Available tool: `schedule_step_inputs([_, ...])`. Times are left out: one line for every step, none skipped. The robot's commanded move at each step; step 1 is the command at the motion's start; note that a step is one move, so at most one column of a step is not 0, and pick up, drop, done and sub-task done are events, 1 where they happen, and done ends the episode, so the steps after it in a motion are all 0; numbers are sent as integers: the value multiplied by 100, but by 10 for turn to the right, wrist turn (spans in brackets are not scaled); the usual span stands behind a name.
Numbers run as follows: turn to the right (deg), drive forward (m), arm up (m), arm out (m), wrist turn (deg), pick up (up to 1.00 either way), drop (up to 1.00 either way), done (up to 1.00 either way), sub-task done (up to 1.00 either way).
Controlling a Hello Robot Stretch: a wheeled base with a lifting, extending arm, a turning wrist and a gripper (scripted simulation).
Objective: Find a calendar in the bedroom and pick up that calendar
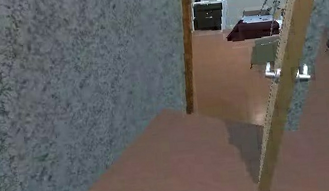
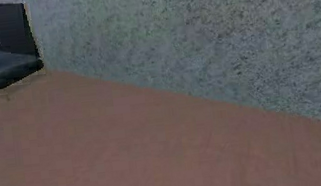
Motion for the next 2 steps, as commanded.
schedule_step_inputs([0,100,0,0,0,0,0,0,0])
schedule_step_inputs([30,0,0,0,0,0,0,0,0])
